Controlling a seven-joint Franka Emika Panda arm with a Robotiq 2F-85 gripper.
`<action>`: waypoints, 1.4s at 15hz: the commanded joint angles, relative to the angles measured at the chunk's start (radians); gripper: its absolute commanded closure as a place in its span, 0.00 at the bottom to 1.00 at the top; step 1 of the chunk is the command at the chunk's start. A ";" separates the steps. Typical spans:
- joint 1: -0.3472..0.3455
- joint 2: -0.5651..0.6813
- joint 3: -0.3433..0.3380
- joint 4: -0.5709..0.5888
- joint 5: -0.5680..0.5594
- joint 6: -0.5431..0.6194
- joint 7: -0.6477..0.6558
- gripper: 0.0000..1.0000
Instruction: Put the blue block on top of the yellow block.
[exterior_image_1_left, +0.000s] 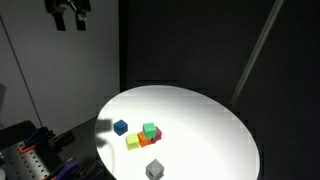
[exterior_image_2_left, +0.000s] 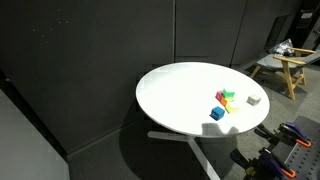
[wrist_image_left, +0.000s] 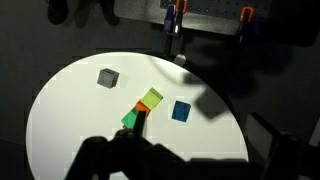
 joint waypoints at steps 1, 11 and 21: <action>0.017 0.004 -0.013 0.006 -0.002 -0.003 0.007 0.00; 0.018 0.058 -0.029 0.010 0.059 0.161 0.045 0.00; -0.016 0.236 -0.009 0.031 0.122 0.275 0.214 0.00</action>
